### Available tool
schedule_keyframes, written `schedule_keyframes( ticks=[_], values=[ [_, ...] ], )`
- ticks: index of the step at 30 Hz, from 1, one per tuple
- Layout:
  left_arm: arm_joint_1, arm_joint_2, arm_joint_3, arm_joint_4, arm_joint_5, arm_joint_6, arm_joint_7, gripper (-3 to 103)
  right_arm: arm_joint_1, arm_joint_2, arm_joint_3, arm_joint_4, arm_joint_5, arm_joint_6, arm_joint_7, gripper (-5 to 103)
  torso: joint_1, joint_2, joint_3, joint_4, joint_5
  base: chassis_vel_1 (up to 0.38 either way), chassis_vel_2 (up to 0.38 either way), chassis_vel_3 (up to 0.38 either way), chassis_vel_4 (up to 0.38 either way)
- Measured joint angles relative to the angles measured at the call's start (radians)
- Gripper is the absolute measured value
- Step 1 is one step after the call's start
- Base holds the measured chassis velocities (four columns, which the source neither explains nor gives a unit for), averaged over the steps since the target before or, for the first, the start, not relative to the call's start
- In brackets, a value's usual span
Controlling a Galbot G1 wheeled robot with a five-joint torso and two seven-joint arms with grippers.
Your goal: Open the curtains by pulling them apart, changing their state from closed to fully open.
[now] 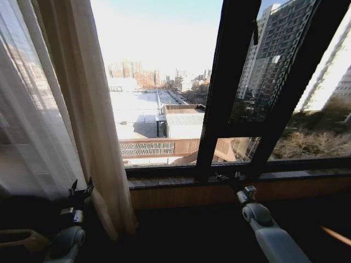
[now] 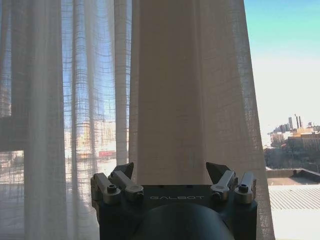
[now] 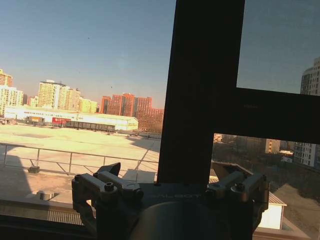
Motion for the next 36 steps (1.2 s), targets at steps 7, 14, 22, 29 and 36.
schedule_keyframes(
  ticks=[7, 14, 22, 29, 36],
  values=[
    [0.019, -0.008, 0.045, -0.061, 0.025, -0.005, 0.007, 97, 0.0, 0.0, 0.0, 0.0, 0.0, 0.0, 0.0, 100, 0.0, 0.0, 0.0, -0.0002, 0.0002, 0.0, 0.0, 0.0, 0.0],
    [-0.059, 0.037, 0.078, 0.016, -0.003, -0.017, 0.031, 100, 0.0, 0.0, 0.0, 0.0, 0.0, 0.0, 0.0, 100, 0.0, 0.0, 0.0, -0.0001, 0.0, 0.0, 0.0, 0.0, 0.0],
    [-0.166, 0.074, 0.145, 0.118, -0.054, -0.023, 0.061, 100, 0.0, 0.0, 0.0, 0.0, 0.0, 0.0, 0.0, 100, 0.0, 0.0, 0.0, 0.0, -0.0001, 0.0, 0.0, 0.0, 0.0],
    [-0.246, 0.075, 0.209, 0.188, -0.058, -0.026, 0.064, 100, 0.0, 0.0, 0.0, 0.0, 0.0, 0.0, 0.0, 100, 0.0, 0.0, 0.0, -0.0001, 0.0, 0.0, 0.0, 0.0, 0.0],
    [-0.346, 0.092, 0.261, 0.299, -0.068, -0.036, 0.076, 100, 0.0, 0.0, 0.0, 0.0, 0.0, 0.0, 0.0, 100, 0.0, 0.0, 0.0, 0.0, -0.0001, 0.0, 0.0, 0.0, 0.0]
  ],
)
